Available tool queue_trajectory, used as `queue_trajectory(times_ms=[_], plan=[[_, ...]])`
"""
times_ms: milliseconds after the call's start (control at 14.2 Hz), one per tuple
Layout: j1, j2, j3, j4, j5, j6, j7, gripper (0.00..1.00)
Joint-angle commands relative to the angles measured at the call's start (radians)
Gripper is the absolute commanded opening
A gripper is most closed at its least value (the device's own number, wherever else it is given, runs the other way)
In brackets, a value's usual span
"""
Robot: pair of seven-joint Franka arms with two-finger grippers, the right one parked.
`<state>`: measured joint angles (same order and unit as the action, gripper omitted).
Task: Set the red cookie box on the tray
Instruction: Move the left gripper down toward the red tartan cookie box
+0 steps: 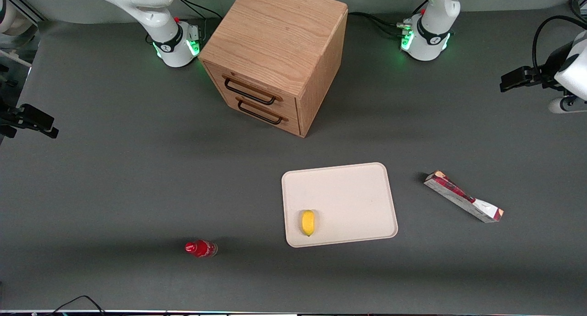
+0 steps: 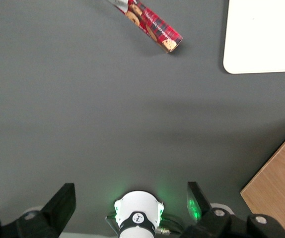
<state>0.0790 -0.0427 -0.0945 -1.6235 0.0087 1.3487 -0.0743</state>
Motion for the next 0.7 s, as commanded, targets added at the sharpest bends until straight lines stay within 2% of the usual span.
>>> queue_trajectory(times_ms=[0, 352, 634], plan=[[-0.010, 0.023, 0.009, 0.037, -0.007, -0.011, 0.019, 1.00], [-0.010, 0.079, 0.016, 0.069, -0.001, 0.013, -0.024, 1.00], [-0.004, 0.308, 0.019, 0.209, 0.000, 0.091, -0.273, 1.00]])
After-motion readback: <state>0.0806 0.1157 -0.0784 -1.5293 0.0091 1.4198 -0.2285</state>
